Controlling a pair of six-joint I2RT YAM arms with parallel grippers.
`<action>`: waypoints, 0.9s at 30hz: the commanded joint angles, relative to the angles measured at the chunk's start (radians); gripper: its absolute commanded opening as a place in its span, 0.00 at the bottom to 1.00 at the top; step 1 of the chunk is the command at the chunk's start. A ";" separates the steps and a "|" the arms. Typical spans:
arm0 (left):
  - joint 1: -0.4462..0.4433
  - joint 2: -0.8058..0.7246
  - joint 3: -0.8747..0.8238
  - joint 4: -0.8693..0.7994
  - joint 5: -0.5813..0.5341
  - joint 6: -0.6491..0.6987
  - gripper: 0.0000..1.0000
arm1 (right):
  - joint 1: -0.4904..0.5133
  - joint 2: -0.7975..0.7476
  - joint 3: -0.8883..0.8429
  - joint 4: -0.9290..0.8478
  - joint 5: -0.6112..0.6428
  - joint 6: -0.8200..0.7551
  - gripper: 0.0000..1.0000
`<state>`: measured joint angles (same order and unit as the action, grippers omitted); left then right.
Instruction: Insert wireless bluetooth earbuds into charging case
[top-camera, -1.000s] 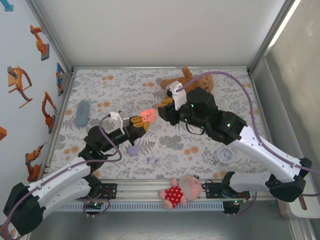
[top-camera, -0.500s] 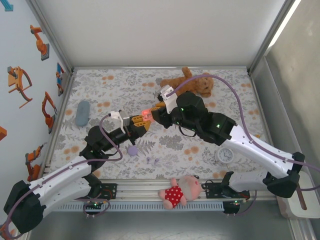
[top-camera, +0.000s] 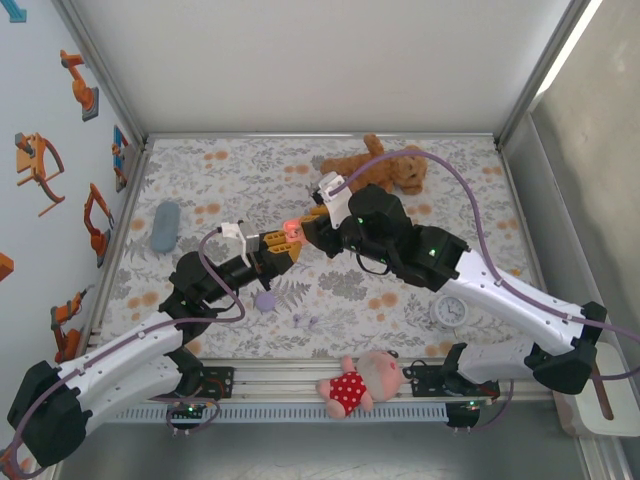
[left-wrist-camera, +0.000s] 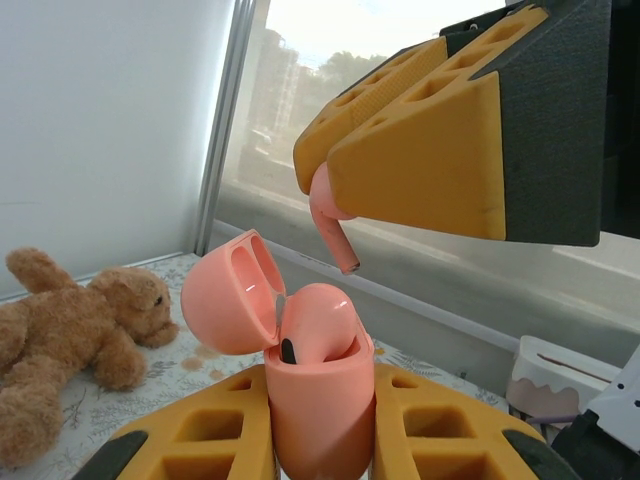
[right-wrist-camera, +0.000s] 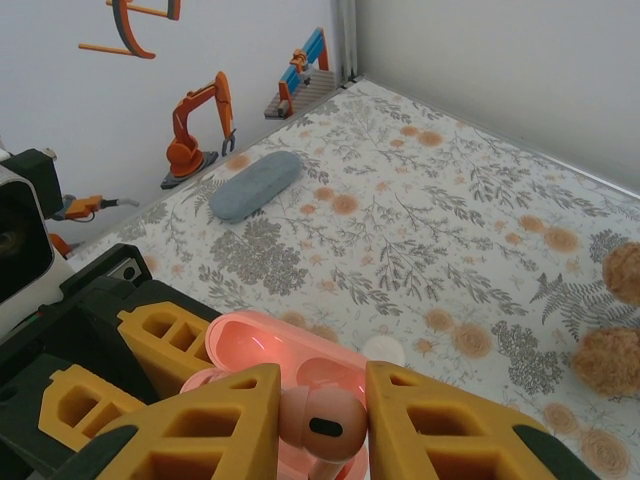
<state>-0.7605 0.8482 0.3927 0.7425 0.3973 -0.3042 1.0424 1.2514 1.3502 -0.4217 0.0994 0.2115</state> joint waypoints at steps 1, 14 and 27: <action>-0.008 -0.014 0.039 0.048 0.016 -0.013 0.00 | 0.010 0.003 -0.013 0.004 0.032 -0.008 0.26; -0.016 -0.015 0.039 0.065 0.008 -0.019 0.00 | 0.009 0.005 -0.028 0.011 0.036 -0.007 0.26; -0.020 -0.015 0.040 0.071 -0.032 -0.029 0.00 | 0.012 -0.011 -0.040 0.008 0.020 -0.003 0.27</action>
<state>-0.7738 0.8467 0.3931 0.7563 0.3843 -0.3153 1.0492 1.2518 1.3209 -0.4210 0.1165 0.2115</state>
